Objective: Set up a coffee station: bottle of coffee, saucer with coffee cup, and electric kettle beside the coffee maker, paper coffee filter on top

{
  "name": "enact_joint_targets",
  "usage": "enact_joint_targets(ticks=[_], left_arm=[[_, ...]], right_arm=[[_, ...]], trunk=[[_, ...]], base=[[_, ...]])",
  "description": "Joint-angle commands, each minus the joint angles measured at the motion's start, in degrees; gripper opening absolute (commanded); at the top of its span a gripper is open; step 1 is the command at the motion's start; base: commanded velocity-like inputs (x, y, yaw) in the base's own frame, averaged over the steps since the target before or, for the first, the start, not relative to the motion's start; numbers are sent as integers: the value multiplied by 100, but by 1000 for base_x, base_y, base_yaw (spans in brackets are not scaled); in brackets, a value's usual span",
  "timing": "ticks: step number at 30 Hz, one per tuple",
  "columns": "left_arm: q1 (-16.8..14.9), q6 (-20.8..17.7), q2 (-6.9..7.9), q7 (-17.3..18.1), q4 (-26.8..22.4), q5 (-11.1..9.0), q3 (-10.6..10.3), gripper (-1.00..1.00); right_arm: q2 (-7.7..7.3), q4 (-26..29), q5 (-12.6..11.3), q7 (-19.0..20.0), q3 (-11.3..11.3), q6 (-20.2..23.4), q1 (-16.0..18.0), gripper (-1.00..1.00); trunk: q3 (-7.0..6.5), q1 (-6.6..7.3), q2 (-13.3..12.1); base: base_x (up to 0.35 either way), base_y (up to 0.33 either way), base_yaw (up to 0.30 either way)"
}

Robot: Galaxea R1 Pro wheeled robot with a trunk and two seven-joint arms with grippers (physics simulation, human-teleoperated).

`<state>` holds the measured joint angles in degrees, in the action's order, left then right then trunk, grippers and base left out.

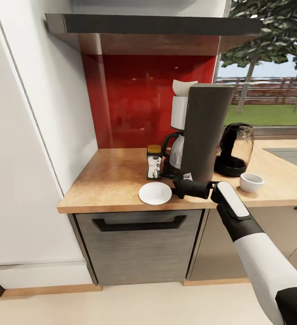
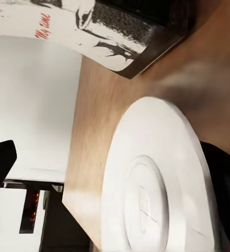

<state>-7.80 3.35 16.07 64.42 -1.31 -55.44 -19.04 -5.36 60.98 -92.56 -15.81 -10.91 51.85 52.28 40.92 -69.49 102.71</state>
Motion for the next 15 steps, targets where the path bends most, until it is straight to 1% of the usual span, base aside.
enact_joint_targets(ticks=[1,5,10,15], left_arm=[[-2,35,2,10,-1,-37,-47,100],[-2,35,2,10,0,-37,-47,100],[-2,35,2,10,-1,-37,-47,100],[-2,35,2,10,-1,-37,-47,100]], right_arm=[[-9,-51,186,-81,-17,62,2,100],[-9,-51,186,-81,-17,63,2,100],[-9,-51,186,-81,-17,65,2,100],[-9,-51,181,-79,-20,69,2,100]], trunk=[[7,0,2],[7,0,2],[7,0,2],[7,0,2]], base=[[-5,-44,0],[-2,-151,0],[-11,-99,0],[-57,-187,0]])
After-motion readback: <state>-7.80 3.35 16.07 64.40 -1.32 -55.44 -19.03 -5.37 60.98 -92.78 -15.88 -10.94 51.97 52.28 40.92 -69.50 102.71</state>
